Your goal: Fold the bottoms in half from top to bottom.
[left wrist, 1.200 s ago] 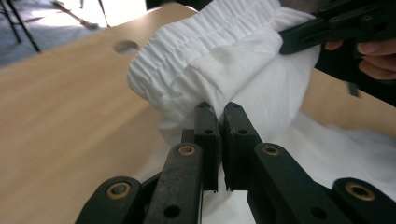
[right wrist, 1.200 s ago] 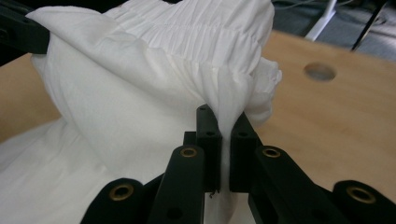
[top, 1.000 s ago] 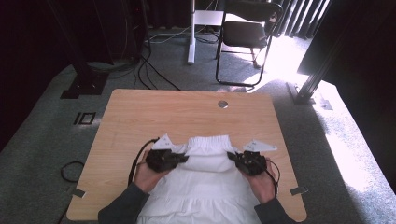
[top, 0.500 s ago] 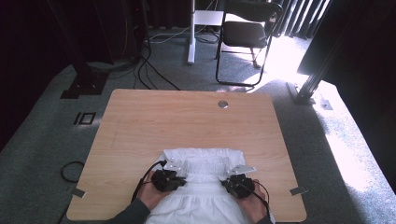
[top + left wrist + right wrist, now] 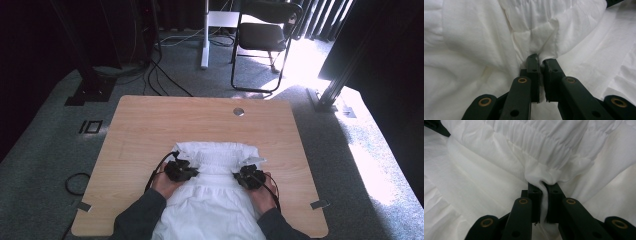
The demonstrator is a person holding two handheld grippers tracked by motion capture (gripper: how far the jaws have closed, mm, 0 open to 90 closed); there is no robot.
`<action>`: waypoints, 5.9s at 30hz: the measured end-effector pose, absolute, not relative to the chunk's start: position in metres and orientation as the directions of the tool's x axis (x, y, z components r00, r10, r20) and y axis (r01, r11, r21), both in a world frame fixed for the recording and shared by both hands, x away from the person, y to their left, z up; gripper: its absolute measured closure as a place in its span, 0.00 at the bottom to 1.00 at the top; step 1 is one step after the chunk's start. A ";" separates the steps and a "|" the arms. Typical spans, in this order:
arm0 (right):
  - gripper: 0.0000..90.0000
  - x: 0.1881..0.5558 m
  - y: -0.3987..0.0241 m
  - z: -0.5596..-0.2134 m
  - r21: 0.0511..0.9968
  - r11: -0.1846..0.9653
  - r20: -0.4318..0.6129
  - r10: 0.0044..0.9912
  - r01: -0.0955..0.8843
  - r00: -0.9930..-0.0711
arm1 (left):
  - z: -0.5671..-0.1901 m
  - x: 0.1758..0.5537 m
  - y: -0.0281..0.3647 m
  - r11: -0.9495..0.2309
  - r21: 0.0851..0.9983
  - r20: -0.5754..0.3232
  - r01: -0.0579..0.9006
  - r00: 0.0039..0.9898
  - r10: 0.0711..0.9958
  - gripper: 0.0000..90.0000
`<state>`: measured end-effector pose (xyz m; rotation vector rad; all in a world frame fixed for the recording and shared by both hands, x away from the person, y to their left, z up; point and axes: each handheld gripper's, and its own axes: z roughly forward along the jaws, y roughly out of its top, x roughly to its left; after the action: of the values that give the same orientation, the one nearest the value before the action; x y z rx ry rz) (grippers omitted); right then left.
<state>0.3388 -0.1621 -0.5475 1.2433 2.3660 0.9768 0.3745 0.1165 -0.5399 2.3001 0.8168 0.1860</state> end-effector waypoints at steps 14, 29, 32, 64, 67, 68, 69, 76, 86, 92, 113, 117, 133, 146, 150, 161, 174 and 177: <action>0.93 0.448 -0.151 -0.542 0.666 0.395 -0.005 0.851 0.633 -0.526 | -0.532 0.475 0.104 -0.542 0.606 -0.039 0.582 0.702 0.711 0.93; 0.96 0.449 -0.168 -0.504 0.748 0.295 0.062 0.860 0.594 -0.506 | -0.483 0.464 0.122 -0.439 0.699 -0.161 0.564 0.723 0.672 0.97; 0.96 0.438 -0.173 -0.474 0.798 0.298 0.031 0.848 0.525 -0.529 | -0.450 0.452 0.127 -0.380 0.774 -0.164 0.506 0.740 0.653 0.97; 0.95 0.330 -0.181 -0.547 0.694 0.400 0.093 0.775 0.599 -0.625 | -0.541 0.353 0.139 -0.593 0.634 -0.081 0.496 0.805 0.588 0.98; 0.95 0.334 -0.179 -0.548 0.696 0.387 0.106 0.778 0.605 -0.619 | -0.542 0.357 0.139 -0.590 0.642 -0.072 0.490 0.804 0.590 0.98; 0.95 0.335 -0.178 -0.548 0.696 0.382 0.109 0.780 0.607 -0.616 | -0.542 0.359 0.139 -0.587 0.643 -0.069 0.492 0.801 0.595 0.99; 0.95 0.336 -0.177 -0.548 0.698 0.383 0.108 0.780 0.606 -0.617 | -0.541 0.360 0.139 -0.590 0.641 -0.062 0.492 0.799 0.599 0.99; 0.95 0.359 -0.162 -0.548 0.702 0.371 0.101 0.793 0.607 -0.601 | -0.537 0.390 0.142 -0.601 0.620 0.001 0.503 0.767 0.642 0.99; 0.95 0.413 -0.139 -0.546 0.700 0.361 0.087 0.814 0.616 -0.575 | -0.533 0.440 0.157 -0.529 0.618 -0.030 0.581 0.690 0.723 0.91; 0.95 0.430 -0.140 -0.545 0.694 0.345 0.104 0.821 0.632 -0.562 | -0.505 0.440 0.168 -0.422 0.722 -0.100 0.549 0.686 0.721 0.62; 0.96 0.425 -0.153 -0.499 0.797 0.268 0.107 0.819 0.541 -0.564 | -0.464 0.443 0.135 -0.446 0.789 -0.020 0.421 0.745 0.667 0.97; 0.96 0.416 -0.154 -0.466 0.853 0.248 0.070 0.817 0.459 -0.572 | -0.428 0.426 0.142 -0.404 0.847 0.004 0.347 0.754 0.657 0.98; 0.96 0.328 -0.161 -0.449 0.882 0.317 0.012 0.724 0.348 -0.690 | -0.442 0.327 0.160 -0.412 0.854 -0.034 0.318 0.823 0.566 0.97; 0.64 0.321 -0.162 -0.533 0.749 0.360 0.155 0.721 0.556 -0.676 | -0.526 0.325 0.160 -0.440 0.733 -0.195 0.519 0.780 0.594 0.67; 0.53 0.319 -0.171 -0.510 0.803 0.327 0.136 0.713 0.498 -0.688 | -0.499 0.329 0.176 -0.363 0.795 -0.198 0.486 0.774 0.601 0.61; 0.93 0.379 -0.170 -0.494 0.796 0.243 0.138 0.818 0.554 -0.558 | -0.497 0.388 0.157 -0.397 0.739 -0.155 0.545 0.710 0.686 0.92; 0.85 0.373 -0.167 -0.516 0.784 0.218 0.267 0.727 0.581 -0.633 | -0.512 0.369 0.146 -0.404 0.744 -0.200 0.532 0.754 0.626 0.87; 0.83 0.355 -0.172 -0.516 0.798 0.229 0.271 0.690 0.557 -0.672 | -0.509 0.348 0.144 -0.427 0.764 -0.189 0.484 0.800 0.570 0.85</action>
<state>0.3546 -0.1716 -0.5156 1.2011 2.3496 1.4315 0.3479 0.1439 -0.5095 2.0995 0.7784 0.1224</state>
